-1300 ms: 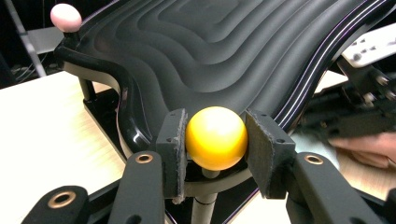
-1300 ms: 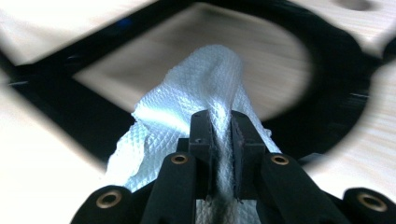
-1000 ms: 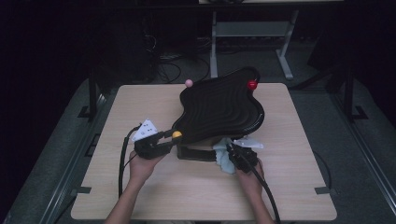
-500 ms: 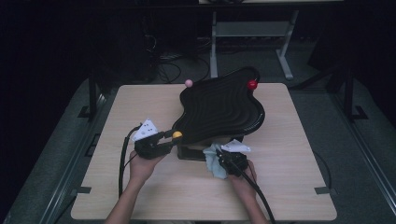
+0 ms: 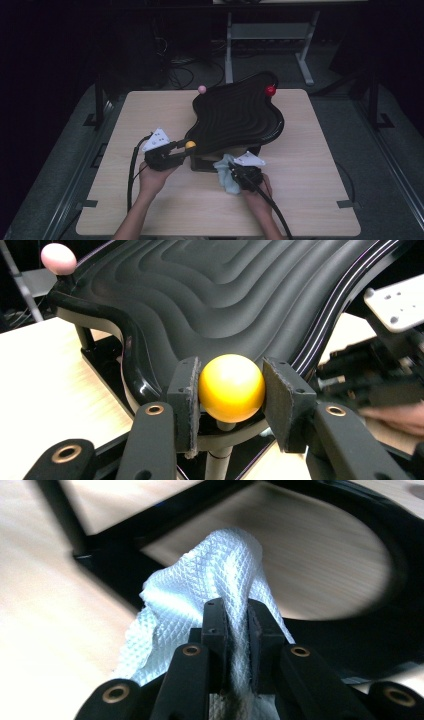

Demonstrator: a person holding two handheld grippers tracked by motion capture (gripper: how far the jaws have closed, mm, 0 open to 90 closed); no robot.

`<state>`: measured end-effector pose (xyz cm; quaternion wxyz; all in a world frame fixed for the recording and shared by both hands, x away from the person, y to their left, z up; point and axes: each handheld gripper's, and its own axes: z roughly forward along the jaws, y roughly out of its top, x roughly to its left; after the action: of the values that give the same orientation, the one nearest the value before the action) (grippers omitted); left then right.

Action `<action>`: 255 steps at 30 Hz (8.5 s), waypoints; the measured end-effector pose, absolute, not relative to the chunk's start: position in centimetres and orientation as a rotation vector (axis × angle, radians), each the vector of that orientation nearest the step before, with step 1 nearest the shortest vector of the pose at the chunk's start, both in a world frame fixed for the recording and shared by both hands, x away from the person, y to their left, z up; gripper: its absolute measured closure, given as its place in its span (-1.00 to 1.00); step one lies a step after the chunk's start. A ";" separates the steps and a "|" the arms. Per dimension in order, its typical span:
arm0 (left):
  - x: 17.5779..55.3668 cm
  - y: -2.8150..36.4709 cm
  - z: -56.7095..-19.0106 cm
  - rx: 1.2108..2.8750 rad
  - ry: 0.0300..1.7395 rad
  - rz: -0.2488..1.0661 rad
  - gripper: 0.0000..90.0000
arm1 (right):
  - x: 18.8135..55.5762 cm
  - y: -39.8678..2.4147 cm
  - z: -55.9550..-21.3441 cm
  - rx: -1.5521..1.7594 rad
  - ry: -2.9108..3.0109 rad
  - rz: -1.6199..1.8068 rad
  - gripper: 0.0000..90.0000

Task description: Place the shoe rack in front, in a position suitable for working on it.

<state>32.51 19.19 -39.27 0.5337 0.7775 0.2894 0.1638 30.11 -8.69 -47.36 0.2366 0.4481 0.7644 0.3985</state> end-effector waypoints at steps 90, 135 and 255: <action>32.9 18.7 -39.4 1.850 0.658 0.351 0.34 | 23.7 -9.6 -39.8 1.042 1.563 1.282 0.81; 33.1 18.9 -39.3 1.836 0.717 0.407 0.33 | 24.4 -9.2 -40.7 1.077 1.622 1.321 0.80; 33.6 23.5 -38.4 1.788 0.855 0.519 0.42 | 30.4 -11.4 -47.1 1.351 2.036 1.181 0.83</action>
<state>33.63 23.50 -38.38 0.5195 0.7458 0.3565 0.2163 30.40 -11.43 -47.12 0.2122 0.4866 0.7330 0.4253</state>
